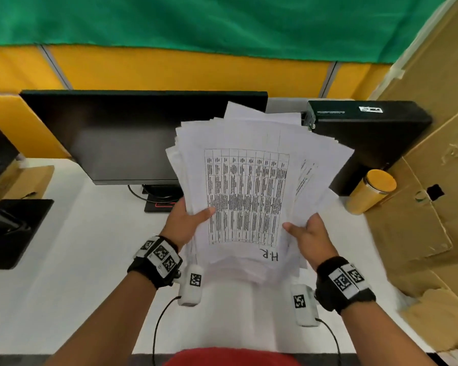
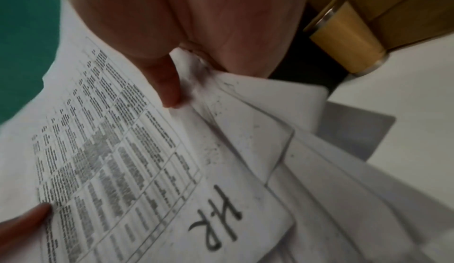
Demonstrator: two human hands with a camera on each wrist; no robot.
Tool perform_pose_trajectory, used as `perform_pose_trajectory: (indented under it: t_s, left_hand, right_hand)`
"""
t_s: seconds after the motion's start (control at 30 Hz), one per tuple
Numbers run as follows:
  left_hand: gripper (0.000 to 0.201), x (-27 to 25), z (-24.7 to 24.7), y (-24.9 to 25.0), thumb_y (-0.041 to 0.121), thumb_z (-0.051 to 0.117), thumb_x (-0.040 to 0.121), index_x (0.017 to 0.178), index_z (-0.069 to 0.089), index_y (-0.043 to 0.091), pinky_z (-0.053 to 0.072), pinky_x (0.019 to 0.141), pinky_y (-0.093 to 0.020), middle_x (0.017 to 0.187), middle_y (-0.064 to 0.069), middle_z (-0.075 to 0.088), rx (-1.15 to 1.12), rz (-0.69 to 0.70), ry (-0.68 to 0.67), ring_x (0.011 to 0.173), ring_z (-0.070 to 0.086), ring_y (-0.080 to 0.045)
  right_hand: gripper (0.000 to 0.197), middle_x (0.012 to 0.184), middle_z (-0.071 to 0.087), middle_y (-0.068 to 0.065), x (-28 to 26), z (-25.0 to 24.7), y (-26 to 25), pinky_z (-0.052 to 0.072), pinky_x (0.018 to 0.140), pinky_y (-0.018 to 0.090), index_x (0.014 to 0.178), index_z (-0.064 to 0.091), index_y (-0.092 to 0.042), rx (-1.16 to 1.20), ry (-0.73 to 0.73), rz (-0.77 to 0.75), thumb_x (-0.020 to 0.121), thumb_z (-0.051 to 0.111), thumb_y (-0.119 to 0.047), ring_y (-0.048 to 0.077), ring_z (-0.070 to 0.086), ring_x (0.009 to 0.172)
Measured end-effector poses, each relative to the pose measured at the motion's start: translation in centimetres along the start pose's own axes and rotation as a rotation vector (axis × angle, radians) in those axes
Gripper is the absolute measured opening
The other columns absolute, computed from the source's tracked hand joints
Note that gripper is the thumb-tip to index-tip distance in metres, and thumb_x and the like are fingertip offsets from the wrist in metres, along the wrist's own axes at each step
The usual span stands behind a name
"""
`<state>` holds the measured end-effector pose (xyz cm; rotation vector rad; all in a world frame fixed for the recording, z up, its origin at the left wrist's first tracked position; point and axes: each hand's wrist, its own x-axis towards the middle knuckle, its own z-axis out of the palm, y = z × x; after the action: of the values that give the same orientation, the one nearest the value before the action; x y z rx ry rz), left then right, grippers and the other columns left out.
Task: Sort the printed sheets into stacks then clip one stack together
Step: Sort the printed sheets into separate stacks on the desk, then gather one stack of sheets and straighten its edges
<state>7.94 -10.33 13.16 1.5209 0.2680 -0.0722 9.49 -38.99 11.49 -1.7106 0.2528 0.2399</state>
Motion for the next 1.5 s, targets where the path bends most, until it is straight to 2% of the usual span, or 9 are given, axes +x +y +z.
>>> perform_pose_trajectory:
  t_s: [0.1, 0.23, 0.33, 0.53, 0.73, 0.9, 1.0, 1.27, 1.5]
  left_hand:
    - [0.04, 0.2, -0.3, 1.0, 0.009, 0.075, 0.081, 0.115, 0.062, 0.025, 0.054, 0.077, -0.014, 0.108, 0.009, 0.071, 0.012, 0.057, 0.024, 0.094, 0.068, 0.002]
    - [0.046, 0.5, -1.1, 0.5, 0.003, 0.075, 0.079, 0.119, 0.06, 0.02, 0.049, 0.074, -0.004, 0.107, 0.013, 0.067, 0.015, 0.081, 0.057, 0.089, 0.065, 0.013]
    - [0.047, 0.6, -1.5, 0.4, -0.01, 0.072, 0.077, 0.106, 0.061, 0.025, 0.052, 0.076, -0.01, 0.102, 0.009, 0.069, -0.04, 0.092, 0.074, 0.086, 0.068, 0.008]
    - [0.058, 0.3, -2.2, -0.1, -0.019, 0.072, 0.064, 0.11, 0.06, 0.016, 0.058, 0.08, -0.027, 0.1, -0.003, 0.073, -0.204, 0.134, 0.011, 0.093, 0.07, -0.012]
    - [0.061, 0.3, -2.5, -0.7, -0.006, 0.074, 0.052, 0.109, 0.06, 0.011, 0.056, 0.072, -0.022, 0.098, -0.004, 0.072, -0.222, 0.097, -0.103, 0.091, 0.07, -0.012]
    - [0.067, 0.7, -3.4, -1.3, 0.01, 0.082, 0.041, 0.106, 0.064, 0.011, 0.056, 0.075, -0.026, 0.094, -0.001, 0.076, -0.298, 0.058, -0.066, 0.091, 0.071, -0.017]
    - [0.057, 0.4, -3.1, -1.2, 0.0, 0.078, 0.049, 0.104, 0.066, 0.013, 0.055, 0.079, -0.026, 0.094, 0.002, 0.076, -0.2, 0.055, -0.126, 0.092, 0.071, -0.012]
    - [0.058, 0.7, -2.7, 0.4, -0.012, 0.069, 0.056, 0.109, 0.061, 0.013, 0.056, 0.08, -0.027, 0.098, 0.001, 0.074, -0.247, 0.21, -0.065, 0.096, 0.069, -0.016]
    - [0.051, 0.6, -2.5, -0.2, -0.012, 0.063, 0.053, 0.097, 0.052, 0.011, 0.054, 0.071, -0.027, 0.09, 0.004, 0.071, -0.158, 0.255, -0.046, 0.085, 0.066, -0.013]
  right_hand:
    - [0.034, 0.107, 0.069, 0.009, 1.2, 1.9, 0.5, 0.052, 0.096, 0.05, 0.108, 0.056, -0.013, -0.039, 0.061, 0.02, 0.08, 0.07, -0.029, 0.025, 0.067, 0.099]
    - [0.041, 0.105, 0.069, -0.001, 0.4, 4.4, -0.2, 0.052, 0.086, 0.03, 0.12, 0.057, -0.017, 0.05, 0.088, -0.052, 0.086, 0.059, 0.007, 0.017, 0.066, 0.097]
    - [0.054, 0.111, 0.067, 0.007, 0.0, 4.9, -0.6, 0.049, 0.08, 0.027, 0.131, 0.051, -0.01, 0.13, 0.158, -0.064, 0.082, 0.057, 0.014, 0.025, 0.063, 0.101]
    - [0.045, 0.085, 0.071, 0.0, -0.9, 4.0, -1.3, 0.053, 0.062, 0.018, 0.101, 0.057, -0.011, 0.253, 0.127, -0.112, 0.077, 0.047, 0.026, 0.014, 0.07, 0.08]
    - [0.059, 0.1, 0.068, 0.007, -1.1, 4.4, -1.4, 0.053, 0.075, 0.03, 0.121, 0.048, -0.007, 0.331, 0.07, -0.097, 0.066, 0.053, 0.014, 0.02, 0.067, 0.092]
    - [0.053, 0.093, 0.07, 0.0, -1.7, 4.4, -1.7, 0.055, 0.072, 0.025, 0.108, 0.054, -0.017, 0.32, 0.057, -0.119, 0.06, 0.054, 0.006, 0.01, 0.07, 0.086]
    - [0.052, 0.091, 0.071, -0.001, -2.0, 4.5, -1.8, 0.054, 0.074, 0.029, 0.103, 0.055, -0.019, 0.299, 0.056, -0.117, 0.054, 0.052, 0.0, 0.009, 0.069, 0.085]
    - [0.044, 0.085, 0.068, 0.002, -2.0, 4.6, -2.6, 0.052, 0.064, 0.013, 0.104, 0.055, -0.005, 0.293, 0.156, -0.244, 0.078, 0.045, 0.029, 0.0, 0.068, 0.074]
    - [0.071, 0.116, 0.062, 0.022, -1.7, 4.3, -1.4, 0.054, 0.09, 0.046, 0.127, 0.046, -0.004, 0.233, 0.064, -0.222, 0.057, 0.053, 0.009, 0.032, 0.062, 0.111]
